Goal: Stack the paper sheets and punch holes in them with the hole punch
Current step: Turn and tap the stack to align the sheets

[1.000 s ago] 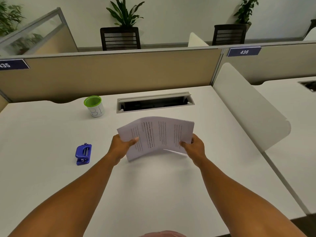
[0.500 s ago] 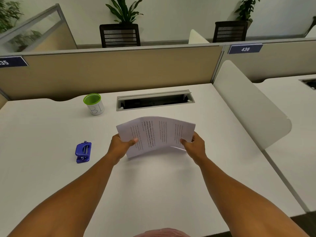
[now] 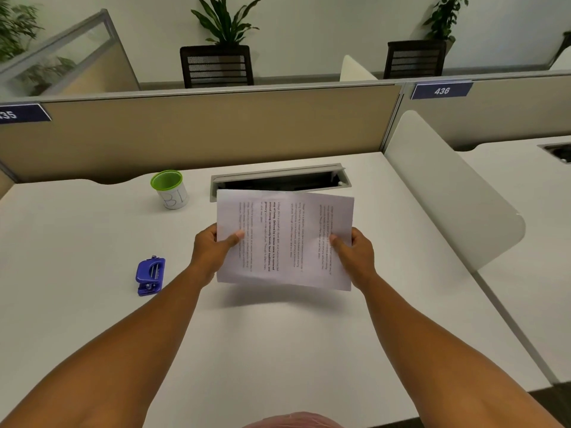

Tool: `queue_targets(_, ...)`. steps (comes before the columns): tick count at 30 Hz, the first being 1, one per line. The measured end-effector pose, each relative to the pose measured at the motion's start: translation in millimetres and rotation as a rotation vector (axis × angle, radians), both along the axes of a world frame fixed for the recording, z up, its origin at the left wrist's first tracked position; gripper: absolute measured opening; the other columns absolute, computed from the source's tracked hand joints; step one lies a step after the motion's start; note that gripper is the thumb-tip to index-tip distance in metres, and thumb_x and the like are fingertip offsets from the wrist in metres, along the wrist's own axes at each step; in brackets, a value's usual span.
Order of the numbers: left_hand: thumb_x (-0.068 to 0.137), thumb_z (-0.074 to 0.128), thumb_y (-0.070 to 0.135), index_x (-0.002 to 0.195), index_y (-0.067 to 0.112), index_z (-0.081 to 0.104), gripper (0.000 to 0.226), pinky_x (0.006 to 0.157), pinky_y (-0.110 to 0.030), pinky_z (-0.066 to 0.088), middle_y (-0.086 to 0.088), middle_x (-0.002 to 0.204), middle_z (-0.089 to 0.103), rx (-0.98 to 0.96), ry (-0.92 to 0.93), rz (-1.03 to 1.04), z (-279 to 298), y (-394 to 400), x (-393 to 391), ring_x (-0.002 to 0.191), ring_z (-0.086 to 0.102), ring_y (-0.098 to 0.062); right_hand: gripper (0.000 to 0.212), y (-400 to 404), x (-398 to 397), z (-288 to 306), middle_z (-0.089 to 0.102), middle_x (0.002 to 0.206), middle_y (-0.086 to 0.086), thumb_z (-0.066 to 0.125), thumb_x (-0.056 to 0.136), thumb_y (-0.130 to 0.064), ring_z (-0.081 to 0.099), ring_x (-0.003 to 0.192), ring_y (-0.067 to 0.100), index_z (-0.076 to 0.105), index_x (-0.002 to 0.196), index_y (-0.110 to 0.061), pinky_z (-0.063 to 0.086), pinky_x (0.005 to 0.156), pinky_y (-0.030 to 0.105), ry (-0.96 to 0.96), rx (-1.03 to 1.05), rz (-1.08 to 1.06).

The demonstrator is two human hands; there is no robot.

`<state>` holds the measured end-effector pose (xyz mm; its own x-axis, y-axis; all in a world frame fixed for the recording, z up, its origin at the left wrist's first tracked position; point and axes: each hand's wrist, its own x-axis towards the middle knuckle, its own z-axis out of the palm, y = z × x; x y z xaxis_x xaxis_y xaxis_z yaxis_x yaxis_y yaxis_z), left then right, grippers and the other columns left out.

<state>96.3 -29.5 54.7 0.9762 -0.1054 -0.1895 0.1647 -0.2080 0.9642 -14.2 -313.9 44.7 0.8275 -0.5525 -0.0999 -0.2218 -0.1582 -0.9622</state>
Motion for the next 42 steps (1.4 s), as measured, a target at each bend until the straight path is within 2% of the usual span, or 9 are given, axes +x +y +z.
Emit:
queue_targets(4,0.084,0.076,0.033,0.11,0.027,0.064,0.03,0.068,-0.026,0.056,0.008,0.102,0.07,-0.018,0.01,0.05,6,3,7,0.087,0.069,-0.012,0.025,-4,0,0,0.071,0.108,0.003,0.066,0.092,-0.024,0.072,0.087,0.022,0.062,0.116,-0.019,0.061,0.077,0.039,-0.021,0.114,-0.019)
queue_targets(8,0.083,0.077,0.029,0.123,0.019,0.062,0.044,0.062,-0.016,0.054,0.004,0.109,0.068,-0.076,0.045,0.071,9,6,9,0.089,0.066,-0.006,0.027,-5,1,0,0.072,0.108,0.002,0.068,0.091,-0.02,0.072,0.091,0.025,0.063,0.117,-0.016,0.06,0.081,0.043,-0.038,0.284,-0.082)
queue_targets(12,0.083,0.077,0.023,0.129,0.017,0.061,0.049,0.075,-0.028,0.059,0.0,0.117,0.068,-0.243,0.127,0.124,11,4,9,0.098,0.068,-0.015,0.021,-5,4,-1,0.073,0.105,0.0,0.069,0.089,-0.016,0.072,0.091,0.023,0.065,0.11,-0.019,0.059,0.083,0.043,-0.06,0.39,-0.145)
queue_targets(19,0.078,0.082,0.022,0.106,0.023,0.067,0.032,0.074,-0.027,0.057,0.004,0.108,0.073,-0.445,0.187,0.167,18,-19,2,0.103,0.068,-0.016,0.021,3,8,-2,0.073,0.104,0.002,0.069,0.087,-0.009,0.07,0.097,0.028,0.065,0.105,-0.019,0.057,0.086,0.044,-0.093,0.573,-0.214)
queue_targets(25,0.079,0.081,0.017,0.114,0.025,0.064,0.04,0.069,-0.027,0.059,0.005,0.112,0.072,-0.576,0.181,0.229,24,-39,-6,0.102,0.069,-0.015,0.02,11,11,-2,0.073,0.103,0.0,0.067,0.089,-0.007,0.069,0.093,0.024,0.065,0.1,-0.023,0.056,0.088,0.045,-0.099,0.638,-0.229)
queue_targets(29,0.08,0.081,0.017,0.113,0.025,0.065,0.037,0.071,-0.027,0.06,0.005,0.114,0.073,-0.561,0.179,0.162,25,-46,-10,0.102,0.07,-0.017,0.021,17,13,-2,0.071,0.113,0.005,0.067,0.089,-0.008,0.068,0.099,0.027,0.064,0.103,-0.023,0.054,0.091,0.047,-0.102,0.682,-0.226)
queue_targets(36,0.078,0.082,0.016,0.126,0.022,0.062,0.053,0.08,-0.036,0.061,0.005,0.116,0.073,-0.554,0.157,0.066,24,-60,-16,0.102,0.072,-0.017,0.043,29,16,2,0.066,0.122,0.008,0.061,0.091,0.001,0.063,0.11,0.031,0.054,0.129,-0.017,0.053,0.093,0.05,-0.127,0.817,-0.075)
queue_targets(39,0.077,0.083,0.016,0.12,0.022,0.066,0.046,0.079,-0.035,0.061,0.004,0.114,0.074,-0.556,0.153,0.038,25,-59,-15,0.1,0.072,-0.017,0.048,29,16,2,0.065,0.126,0.009,0.061,0.089,0.007,0.061,0.114,0.03,0.053,0.131,-0.015,0.05,0.098,0.054,-0.088,0.818,-0.026)
queue_targets(42,0.076,0.084,0.016,0.113,0.022,0.068,0.041,0.078,-0.034,0.06,0.005,0.111,0.075,-0.516,0.125,0.013,26,-55,-12,0.1,0.073,-0.017,0.048,27,14,0,0.067,0.121,0.008,0.065,0.084,0.009,0.064,0.109,0.029,0.056,0.124,-0.017,0.057,0.085,0.047,-0.062,0.763,0.003)
